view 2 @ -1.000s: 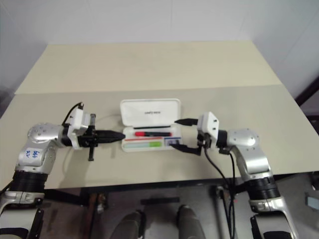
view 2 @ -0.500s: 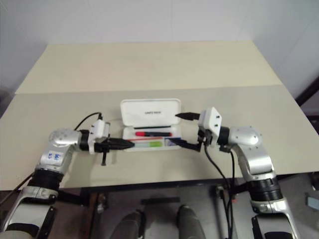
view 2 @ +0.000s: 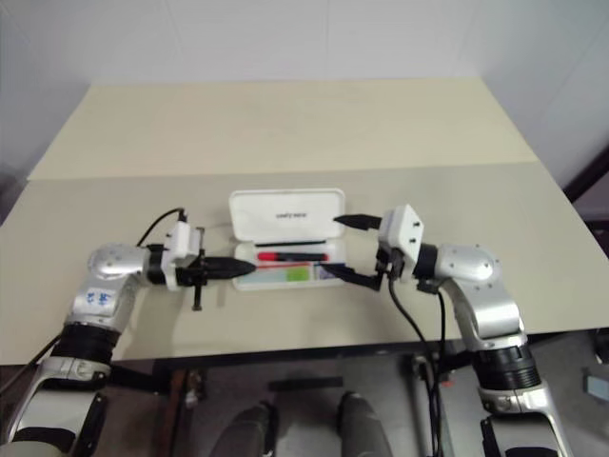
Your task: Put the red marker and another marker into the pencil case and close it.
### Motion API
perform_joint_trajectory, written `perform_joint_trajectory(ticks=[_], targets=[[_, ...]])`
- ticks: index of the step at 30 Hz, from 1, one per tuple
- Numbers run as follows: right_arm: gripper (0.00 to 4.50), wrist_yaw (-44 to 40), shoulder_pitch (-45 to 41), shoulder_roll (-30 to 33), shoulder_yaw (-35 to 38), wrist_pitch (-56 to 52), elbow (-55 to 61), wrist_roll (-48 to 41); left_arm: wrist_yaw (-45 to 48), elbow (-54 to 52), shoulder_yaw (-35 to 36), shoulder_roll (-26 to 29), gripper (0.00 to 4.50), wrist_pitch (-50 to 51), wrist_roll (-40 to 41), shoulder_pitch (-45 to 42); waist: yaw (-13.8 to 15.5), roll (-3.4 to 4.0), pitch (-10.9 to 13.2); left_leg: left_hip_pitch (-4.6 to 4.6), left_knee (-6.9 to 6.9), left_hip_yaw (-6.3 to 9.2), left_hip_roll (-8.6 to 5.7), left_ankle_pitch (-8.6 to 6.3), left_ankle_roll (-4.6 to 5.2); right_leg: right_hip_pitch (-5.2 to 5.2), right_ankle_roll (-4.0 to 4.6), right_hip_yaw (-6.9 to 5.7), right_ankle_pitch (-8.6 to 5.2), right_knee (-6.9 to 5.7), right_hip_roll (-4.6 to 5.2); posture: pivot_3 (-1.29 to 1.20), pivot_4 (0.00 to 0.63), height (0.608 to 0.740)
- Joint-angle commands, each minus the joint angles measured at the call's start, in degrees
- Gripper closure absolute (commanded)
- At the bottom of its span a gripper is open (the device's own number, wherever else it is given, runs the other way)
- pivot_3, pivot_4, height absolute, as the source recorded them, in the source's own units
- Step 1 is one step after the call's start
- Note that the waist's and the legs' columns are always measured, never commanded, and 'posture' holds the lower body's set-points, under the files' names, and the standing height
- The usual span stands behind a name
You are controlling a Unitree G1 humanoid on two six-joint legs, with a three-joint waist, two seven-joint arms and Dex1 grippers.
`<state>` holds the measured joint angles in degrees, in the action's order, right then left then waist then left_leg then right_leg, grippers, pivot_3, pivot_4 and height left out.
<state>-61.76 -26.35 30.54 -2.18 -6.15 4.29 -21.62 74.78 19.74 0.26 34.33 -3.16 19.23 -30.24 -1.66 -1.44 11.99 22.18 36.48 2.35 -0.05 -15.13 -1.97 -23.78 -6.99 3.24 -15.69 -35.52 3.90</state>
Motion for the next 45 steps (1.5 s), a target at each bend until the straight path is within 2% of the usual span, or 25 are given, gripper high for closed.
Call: perform_joint_trajectory(ticks=[1,5,8,14,19,26,32,38,45], targets=[[0.26,0.2,-0.3,-0.7,0.3,0.6,1.6,-1.1,-1.3,-4.3,4.4,2.0,4.46,1.7,3.2,2.5,0.0,0.0,0.0,0.0,0.0,0.01,0.01,0.0,0.0,0.0,0.0,0.0,0.0,0.0,-0.01,0.0,0.15,0.74],[0.26,-0.1,-0.5,-1.0,0.2,0.7,1.1,-1.0,-4.8,-4.6,6.9,2.8,4.46,2.9,3.1,4.4,0.1,0.0,0.0,-0.01,0.02,0.02,-0.01,0.0,0.0,0.01,0.0,-0.01,0.0,-0.01,0.03,0.0,0.15,0.74],[0.26,-0.2,-1.0,-1.3,0.0,0.9,0.6,-0.9,-14.0,1.7,9.2,2.9,4.46,2.0,-1.1,3.0,0.1,0.0,0.0,-0.01,0.03,0.04,-0.03,0.0,0.0,0.02,0.0,-0.02,0.0,-0.01,0.05,0.0,0.15,0.74],[0.26,-0.5,-1.3,-1.5,-0.1,1.0,0.2,-0.8,-21.5,8.6,8.5,1.8,4.46,0.5,-5.2,-1.6,0.2,-0.02,0.0,0.01,0.03,0.06,-0.05,0.01,0.0,0.02,-0.01,-0.07,0.01,0.02,0.05,0.0,0.15,0.74],[0.26,-0.3,-1.4,-1.5,-0.1,0.8,0.5,-0.7,-25.1,15.7,6.9,-1.3,4.46,-1.4,-7.7,-7.5,0.4,-0.03,0.0,0.02,0.04,0.06,-0.11,0.01,0.0,0.03,-0.04,-0.08,0.02,0.01,0.08,0.0,0.15,0.74],[0.26,0.2,-0.6,-1.4,0.1,0.4,1.5,-0.9,-23.4,22.0,5.0,-5.5,4.46,-4.0,-8.1,-13.1,0.2,-0.03,0.0,0.02,0.04,0.03,-0.09,0.01,0.0,0.02,-0.05,-0.08,0.03,0.01,0.05,0.0,0.15,0.74],[0.26,0.9,-0.1,-1.8,0.0,0.2,2.4,-1.0,-19.1,23.7,5.7,-6.7,4.46,-6.4,-6.6,-13.2,0.1,-0.03,0.0,0.03,0.05,0.01,-0.08,0.01,0.0,0.02,-0.06,-0.06,0.03,0.0,0.03,0.0,0.15,0.74],[0.26,1.3,0.2,-1.8,0.0,-0.1,3.0,-1.2,-14.6,23.5,6.8,-5.9,4.46,-9.7,-5.4,-12.5,0.2,-0.03,0.0,0.03,0.05,0.01,-0.1,0.01,0.0,0.02,-0.06,-0.06,0.03,0.01,0.06,0.0,0.15,0.74],[0.26,1.6,0.4,-1.7,0.2,-0.6,3.8,-1.6,-8.8,24.4,3.8,-3.5,4.46,-16.7,-8.8,-12.0,0.2,-0.03,0.0,0.03,0.05,0.01,-0.1,0.01,0.0,0.02,-0.06,-0.06,0.03,0.02,0.06,0.0,0.15,0.74]])
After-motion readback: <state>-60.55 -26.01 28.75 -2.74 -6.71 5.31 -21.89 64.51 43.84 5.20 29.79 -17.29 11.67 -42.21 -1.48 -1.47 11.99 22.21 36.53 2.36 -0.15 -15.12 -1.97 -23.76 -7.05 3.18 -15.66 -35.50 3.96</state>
